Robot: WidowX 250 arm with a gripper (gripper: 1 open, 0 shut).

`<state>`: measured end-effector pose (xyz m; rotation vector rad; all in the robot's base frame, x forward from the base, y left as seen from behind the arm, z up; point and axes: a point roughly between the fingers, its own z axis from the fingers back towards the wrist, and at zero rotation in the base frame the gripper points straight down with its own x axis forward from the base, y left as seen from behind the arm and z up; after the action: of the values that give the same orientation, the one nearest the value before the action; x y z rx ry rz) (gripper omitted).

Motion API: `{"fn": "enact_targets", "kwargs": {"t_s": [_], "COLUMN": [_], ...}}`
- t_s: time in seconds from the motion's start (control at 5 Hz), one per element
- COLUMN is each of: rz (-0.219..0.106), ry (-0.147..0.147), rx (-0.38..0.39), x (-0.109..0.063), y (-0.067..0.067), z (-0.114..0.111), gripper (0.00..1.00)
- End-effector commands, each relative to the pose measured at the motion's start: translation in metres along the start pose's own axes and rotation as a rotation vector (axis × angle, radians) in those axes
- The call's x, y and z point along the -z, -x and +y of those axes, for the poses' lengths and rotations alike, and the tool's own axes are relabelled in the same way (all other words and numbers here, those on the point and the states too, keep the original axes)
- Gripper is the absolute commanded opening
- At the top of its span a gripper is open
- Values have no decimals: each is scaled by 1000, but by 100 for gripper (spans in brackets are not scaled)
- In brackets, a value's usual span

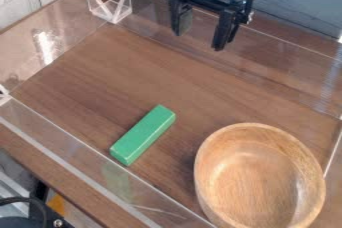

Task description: Put the green block in the brown bowl

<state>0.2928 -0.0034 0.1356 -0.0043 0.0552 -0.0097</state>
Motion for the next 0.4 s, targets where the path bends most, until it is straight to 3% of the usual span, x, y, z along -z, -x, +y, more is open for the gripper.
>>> {"fn": "enact_targets", "kwargs": {"t_s": [0.0, 0.2], "rz": [5, 12], "ry": [7, 15], "rx": [-1, -5], "x": [5, 11], "y": [11, 25], "z": [2, 5], "gripper": [100, 100]}}
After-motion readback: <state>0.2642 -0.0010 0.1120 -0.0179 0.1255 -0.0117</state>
